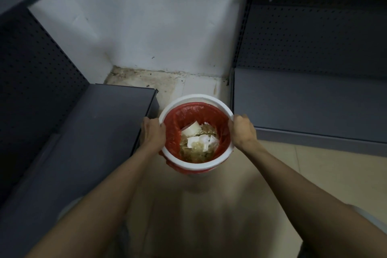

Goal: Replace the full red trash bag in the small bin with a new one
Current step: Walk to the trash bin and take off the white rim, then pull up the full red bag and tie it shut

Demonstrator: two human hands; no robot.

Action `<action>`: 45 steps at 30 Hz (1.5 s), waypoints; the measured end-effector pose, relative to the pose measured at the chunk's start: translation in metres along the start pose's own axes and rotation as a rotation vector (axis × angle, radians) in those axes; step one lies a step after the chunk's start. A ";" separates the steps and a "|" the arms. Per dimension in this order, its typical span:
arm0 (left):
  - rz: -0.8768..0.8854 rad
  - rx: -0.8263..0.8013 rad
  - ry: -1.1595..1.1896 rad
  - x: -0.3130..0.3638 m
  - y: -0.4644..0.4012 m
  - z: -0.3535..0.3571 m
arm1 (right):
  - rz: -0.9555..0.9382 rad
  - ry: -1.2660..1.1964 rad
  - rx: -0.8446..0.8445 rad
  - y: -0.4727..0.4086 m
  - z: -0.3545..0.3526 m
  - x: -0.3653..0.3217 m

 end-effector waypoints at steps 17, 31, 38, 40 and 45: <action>0.470 -0.039 -0.053 0.172 0.086 0.070 | 0.233 0.089 0.272 0.075 -0.105 0.162; 0.544 -0.236 -0.451 0.173 0.146 0.257 | 0.524 0.146 0.201 0.157 -0.015 0.309; 0.501 -0.293 -0.439 0.131 0.124 0.331 | 0.550 0.116 0.067 0.157 0.078 0.347; 0.498 -0.303 -0.462 0.120 0.123 0.346 | 0.558 0.106 0.028 0.159 0.096 0.354; 0.501 -0.318 -0.487 0.097 0.127 0.374 | 0.559 0.104 -0.053 0.168 0.126 0.369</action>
Point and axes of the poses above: each hand's wrist, its own y-axis away from the middle knuckle, its own z-axis out of the palm, x = y × z, the point moved 8 cm from there along -y, towards the middle knuckle, and after that the axes turned 7 degrees about -z, right-handed, at the moved point
